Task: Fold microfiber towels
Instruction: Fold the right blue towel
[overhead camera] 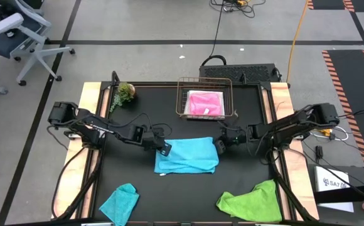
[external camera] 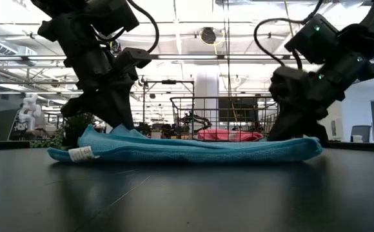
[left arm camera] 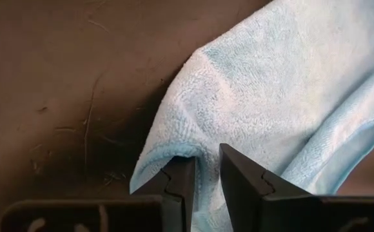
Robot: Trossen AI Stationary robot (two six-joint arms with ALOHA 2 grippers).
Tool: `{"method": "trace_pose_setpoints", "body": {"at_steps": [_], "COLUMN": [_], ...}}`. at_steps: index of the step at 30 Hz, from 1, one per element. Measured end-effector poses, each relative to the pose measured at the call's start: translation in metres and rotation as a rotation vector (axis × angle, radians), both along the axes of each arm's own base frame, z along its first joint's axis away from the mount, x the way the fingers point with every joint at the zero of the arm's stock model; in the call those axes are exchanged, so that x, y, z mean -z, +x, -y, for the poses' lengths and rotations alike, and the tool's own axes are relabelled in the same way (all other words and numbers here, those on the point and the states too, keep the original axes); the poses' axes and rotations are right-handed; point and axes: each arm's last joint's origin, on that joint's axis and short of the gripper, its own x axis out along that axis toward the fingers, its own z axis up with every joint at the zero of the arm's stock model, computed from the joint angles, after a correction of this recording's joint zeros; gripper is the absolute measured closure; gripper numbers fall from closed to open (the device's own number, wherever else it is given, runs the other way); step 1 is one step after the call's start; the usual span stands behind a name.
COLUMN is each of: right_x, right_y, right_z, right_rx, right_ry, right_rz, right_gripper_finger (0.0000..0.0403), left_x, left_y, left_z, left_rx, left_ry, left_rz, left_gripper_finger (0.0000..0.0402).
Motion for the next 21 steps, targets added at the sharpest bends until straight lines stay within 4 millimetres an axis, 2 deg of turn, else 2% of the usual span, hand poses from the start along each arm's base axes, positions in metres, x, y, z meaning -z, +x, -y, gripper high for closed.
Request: {"method": "trace_pose_setpoints", "body": {"at_steps": [4, 10, 15, 21], "right_x": [-0.007, -0.011, -0.012, -0.012], "right_y": [-0.003, -0.006, -0.007, -0.006], "right_z": [0.002, 0.002, 0.002, 0.000], "right_rx": [-0.022, -0.023, -0.047, -0.080], "right_ry": [0.003, 0.005, 0.027, 0.057], "right_rz": [0.018, 0.017, 0.018, 0.022], "right_gripper_finger": [0.0372, 0.0320, 0.0288, 0.0281], "left_x": [0.000, 0.001, -0.013, -0.030], "left_y": [0.000, -0.002, -0.008, -0.030], "left_z": [-0.001, -0.009, -0.010, -0.014], "left_rx": [0.036, 0.040, 0.123, 0.078], "left_ry": [0.025, 0.011, -0.088, 0.012], "left_rz": [-0.009, -0.033, -0.001, -0.073], "left_gripper_finger": [0.0330, 0.0329, 0.0329, 0.0329]}}
